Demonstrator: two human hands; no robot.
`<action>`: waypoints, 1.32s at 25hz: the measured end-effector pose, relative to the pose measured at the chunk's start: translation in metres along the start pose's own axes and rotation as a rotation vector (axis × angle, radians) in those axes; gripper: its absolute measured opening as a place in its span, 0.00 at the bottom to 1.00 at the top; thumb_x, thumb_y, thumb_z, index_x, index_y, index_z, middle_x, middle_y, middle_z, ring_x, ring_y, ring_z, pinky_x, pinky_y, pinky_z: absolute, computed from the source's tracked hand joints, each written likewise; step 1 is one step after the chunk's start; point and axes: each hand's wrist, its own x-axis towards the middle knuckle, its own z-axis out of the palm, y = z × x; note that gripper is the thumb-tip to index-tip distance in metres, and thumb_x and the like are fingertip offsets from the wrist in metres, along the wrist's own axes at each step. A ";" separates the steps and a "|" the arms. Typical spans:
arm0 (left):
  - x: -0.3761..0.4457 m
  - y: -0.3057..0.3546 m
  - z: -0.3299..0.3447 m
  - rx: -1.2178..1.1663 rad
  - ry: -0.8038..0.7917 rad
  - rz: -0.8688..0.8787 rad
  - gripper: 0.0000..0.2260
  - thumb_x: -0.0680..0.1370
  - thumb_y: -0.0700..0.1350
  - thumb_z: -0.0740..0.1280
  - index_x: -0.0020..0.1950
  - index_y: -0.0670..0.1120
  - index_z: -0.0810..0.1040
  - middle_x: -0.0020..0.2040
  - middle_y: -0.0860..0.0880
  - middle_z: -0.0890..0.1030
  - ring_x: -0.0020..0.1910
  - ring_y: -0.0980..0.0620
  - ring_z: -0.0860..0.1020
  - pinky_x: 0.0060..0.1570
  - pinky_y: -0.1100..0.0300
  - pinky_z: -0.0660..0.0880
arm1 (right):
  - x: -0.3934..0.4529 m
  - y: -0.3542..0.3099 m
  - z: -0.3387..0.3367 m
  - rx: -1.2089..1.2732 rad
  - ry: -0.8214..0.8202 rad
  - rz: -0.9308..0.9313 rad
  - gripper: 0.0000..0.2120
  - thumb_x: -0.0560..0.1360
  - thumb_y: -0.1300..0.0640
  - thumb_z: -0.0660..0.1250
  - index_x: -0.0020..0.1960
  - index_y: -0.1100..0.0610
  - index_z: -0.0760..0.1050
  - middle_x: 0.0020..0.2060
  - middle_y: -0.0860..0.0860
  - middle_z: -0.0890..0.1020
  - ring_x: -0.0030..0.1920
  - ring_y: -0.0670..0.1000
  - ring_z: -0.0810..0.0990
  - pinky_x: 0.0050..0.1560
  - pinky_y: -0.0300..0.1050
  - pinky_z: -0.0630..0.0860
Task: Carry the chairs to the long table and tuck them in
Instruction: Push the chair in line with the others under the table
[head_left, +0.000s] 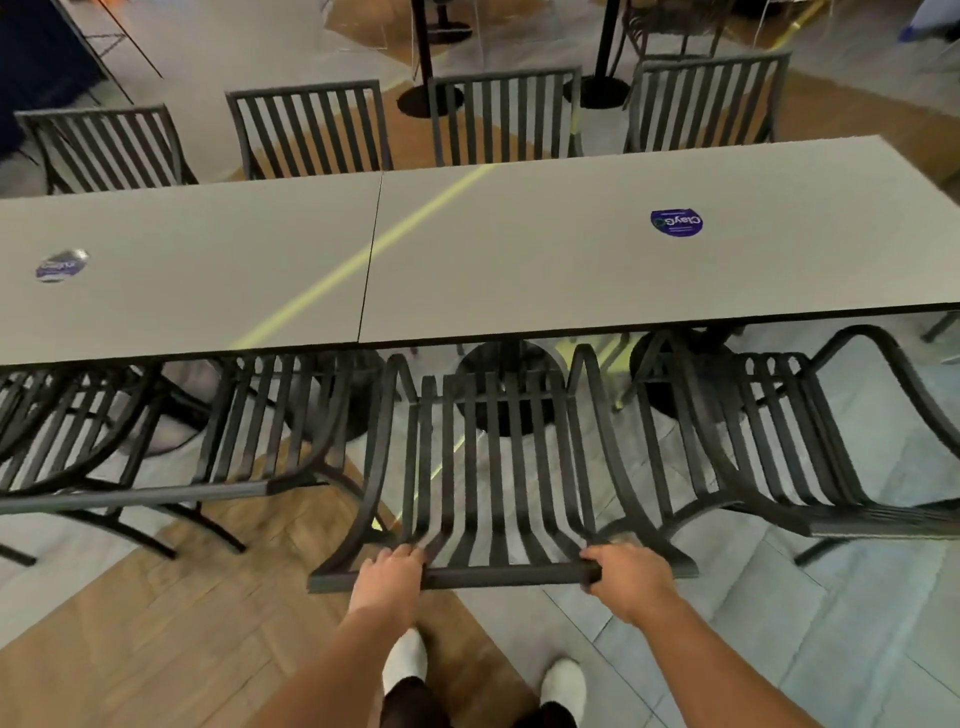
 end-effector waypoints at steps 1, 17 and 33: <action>0.000 0.002 0.001 0.013 0.007 -0.020 0.19 0.82 0.41 0.64 0.73 0.53 0.73 0.69 0.51 0.75 0.71 0.46 0.71 0.74 0.48 0.65 | -0.002 0.000 0.002 -0.009 0.008 0.010 0.21 0.78 0.42 0.66 0.71 0.38 0.72 0.61 0.47 0.81 0.62 0.52 0.78 0.61 0.47 0.75; 0.065 0.019 -0.033 0.094 -0.014 -0.050 0.20 0.82 0.40 0.63 0.72 0.57 0.74 0.72 0.54 0.73 0.73 0.45 0.68 0.72 0.40 0.63 | 0.045 0.016 -0.015 -0.027 0.087 -0.031 0.24 0.81 0.58 0.63 0.73 0.38 0.70 0.62 0.44 0.81 0.62 0.50 0.79 0.63 0.47 0.75; 0.114 0.070 -0.059 0.123 -0.056 -0.092 0.22 0.81 0.39 0.66 0.75 0.51 0.72 0.72 0.48 0.73 0.73 0.41 0.68 0.74 0.37 0.61 | 0.112 0.061 -0.072 -0.134 -0.008 -0.017 0.27 0.81 0.59 0.59 0.73 0.34 0.68 0.62 0.47 0.80 0.61 0.53 0.78 0.61 0.48 0.75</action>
